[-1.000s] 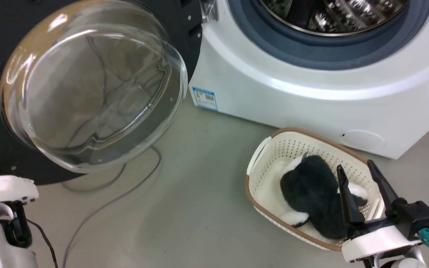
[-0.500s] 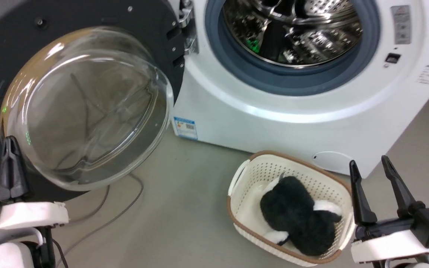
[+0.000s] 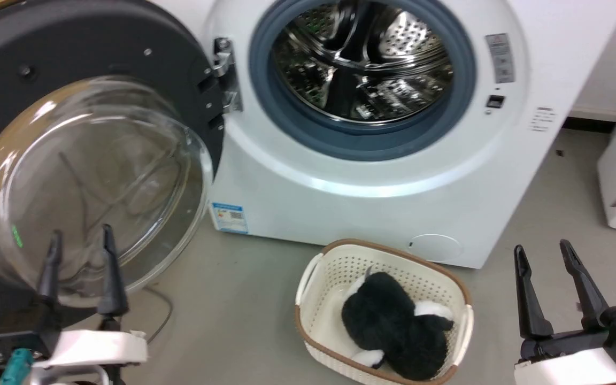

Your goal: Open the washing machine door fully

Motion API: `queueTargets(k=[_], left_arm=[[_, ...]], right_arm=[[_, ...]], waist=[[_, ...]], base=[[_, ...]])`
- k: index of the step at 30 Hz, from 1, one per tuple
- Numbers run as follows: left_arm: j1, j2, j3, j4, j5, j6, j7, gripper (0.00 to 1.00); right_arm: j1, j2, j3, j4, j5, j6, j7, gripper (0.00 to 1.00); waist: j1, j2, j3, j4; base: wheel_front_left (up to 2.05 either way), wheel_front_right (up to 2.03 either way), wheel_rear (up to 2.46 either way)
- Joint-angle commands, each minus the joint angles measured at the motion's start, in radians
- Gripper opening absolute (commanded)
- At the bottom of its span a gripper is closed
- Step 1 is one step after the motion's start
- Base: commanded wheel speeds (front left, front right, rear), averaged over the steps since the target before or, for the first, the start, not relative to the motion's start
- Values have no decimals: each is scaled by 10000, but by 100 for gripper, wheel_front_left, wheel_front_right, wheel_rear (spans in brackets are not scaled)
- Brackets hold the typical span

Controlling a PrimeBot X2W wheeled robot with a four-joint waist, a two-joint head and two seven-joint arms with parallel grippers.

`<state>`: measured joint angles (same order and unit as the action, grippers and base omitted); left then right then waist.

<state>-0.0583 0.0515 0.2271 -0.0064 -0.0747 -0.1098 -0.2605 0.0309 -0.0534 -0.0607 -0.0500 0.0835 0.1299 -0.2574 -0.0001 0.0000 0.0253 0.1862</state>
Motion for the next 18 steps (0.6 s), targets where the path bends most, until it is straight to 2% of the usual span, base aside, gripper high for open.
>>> queueTargets(k=[1, 18], left_arm=[[165, -7, -131, -68, -96, 19, -13, 100], [1021, -11, -1203, 332, 268, 622, -13, 100]], right_arm=[[134, 31, -1, -66, 78, 8, -44, 100], [417, 31, 34, -88, 192, 8, -44, 100]], waist=[[1, 0, -110, -215], [1, 0, -187, -1585]], base=[[0, 0, 0], [0, 0, 0]])
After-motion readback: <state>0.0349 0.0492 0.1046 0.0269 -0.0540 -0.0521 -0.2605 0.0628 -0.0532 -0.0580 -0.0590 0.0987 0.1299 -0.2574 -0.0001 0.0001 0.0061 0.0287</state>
